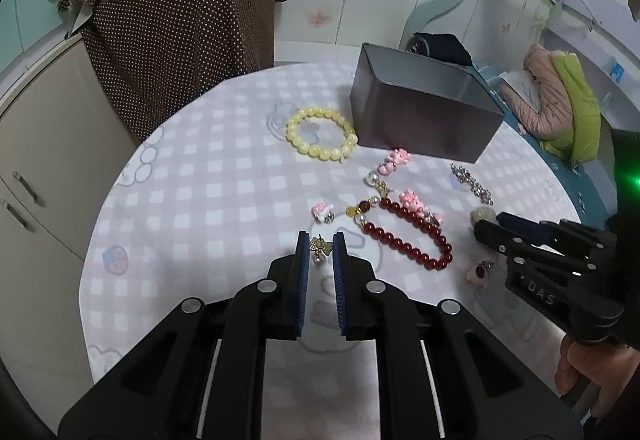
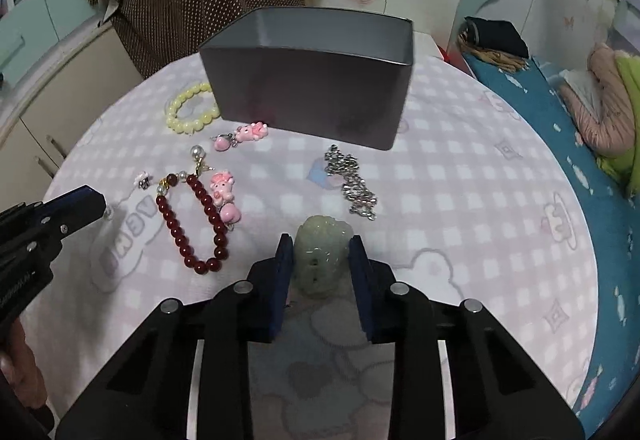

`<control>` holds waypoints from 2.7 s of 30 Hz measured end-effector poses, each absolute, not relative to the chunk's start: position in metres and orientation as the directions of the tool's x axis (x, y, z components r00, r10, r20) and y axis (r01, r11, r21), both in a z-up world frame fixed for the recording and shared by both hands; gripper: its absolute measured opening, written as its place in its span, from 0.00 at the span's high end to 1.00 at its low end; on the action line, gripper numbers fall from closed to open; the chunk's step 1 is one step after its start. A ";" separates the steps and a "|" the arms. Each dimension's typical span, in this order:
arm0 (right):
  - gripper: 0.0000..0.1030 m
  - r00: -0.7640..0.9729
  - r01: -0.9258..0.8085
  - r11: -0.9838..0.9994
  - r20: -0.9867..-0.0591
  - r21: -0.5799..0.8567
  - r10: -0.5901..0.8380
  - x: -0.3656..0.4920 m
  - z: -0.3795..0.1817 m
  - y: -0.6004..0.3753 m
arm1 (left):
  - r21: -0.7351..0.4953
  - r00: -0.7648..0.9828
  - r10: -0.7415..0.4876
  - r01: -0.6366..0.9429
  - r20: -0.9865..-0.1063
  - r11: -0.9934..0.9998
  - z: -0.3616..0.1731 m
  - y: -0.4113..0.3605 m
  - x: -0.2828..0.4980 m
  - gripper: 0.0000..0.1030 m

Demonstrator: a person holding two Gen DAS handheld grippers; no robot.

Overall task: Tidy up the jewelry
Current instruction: 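Carry both held pieces over the grey metal box, then open both grippers to drop the jade pendant and pearl charm into the box, then move both grippers back toward the remaining jewelry on the table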

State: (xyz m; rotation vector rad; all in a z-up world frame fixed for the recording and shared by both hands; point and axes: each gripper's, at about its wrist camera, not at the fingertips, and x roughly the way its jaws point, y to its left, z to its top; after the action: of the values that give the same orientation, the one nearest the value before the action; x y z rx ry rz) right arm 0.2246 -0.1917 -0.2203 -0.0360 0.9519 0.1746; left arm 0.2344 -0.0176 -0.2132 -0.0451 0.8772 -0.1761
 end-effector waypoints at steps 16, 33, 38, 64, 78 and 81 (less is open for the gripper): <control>0.74 0.667 -0.226 0.962 -0.695 0.152 0.267 0.239 -0.136 -0.204 | -0.150 0.699 -0.280 0.242 -0.658 0.959 -0.142 -0.033 0.275 0.88; 0.74 0.633 -0.207 0.955 -0.716 0.211 0.296 0.335 -0.120 -0.224 | -0.181 0.620 -0.365 0.341 -0.695 0.923 -0.119 -0.088 0.395 0.88; 0.74 0.612 -0.207 0.955 -0.733 0.213 0.297 0.339 -0.125 -0.221 | -0.163 0.606 -0.348 0.340 -0.715 0.926 -0.123 -0.094 0.400 0.87; 0.07 0.729 -0.122 0.963 -0.637 0.240 0.251 0.302 -0.080 -0.245 | -0.113 0.783 -0.240 0.215 -0.574 0.970 -0.058 -0.043 0.330 0.08; 0.07 0.785 -0.121 0.971 -0.579 0.205 0.220 0.232 -0.068 -0.250 | -0.025 0.851 -0.145 0.154 -0.505 0.988 -0.051 -0.027 0.260 0.06; 0.07 0.785 -0.121 0.974 -0.582 0.190 0.211 0.218 -0.072 -0.248 | -0.014 0.848 -0.124 0.136 -0.515 0.991 -0.063 -0.024 0.247 0.06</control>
State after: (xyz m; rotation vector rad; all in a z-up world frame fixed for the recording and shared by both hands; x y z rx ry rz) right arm 0.2182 -0.2481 -0.0725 0.1456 0.6433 0.1799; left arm 0.2472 -0.0243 -0.0627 0.0236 0.5416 -0.1369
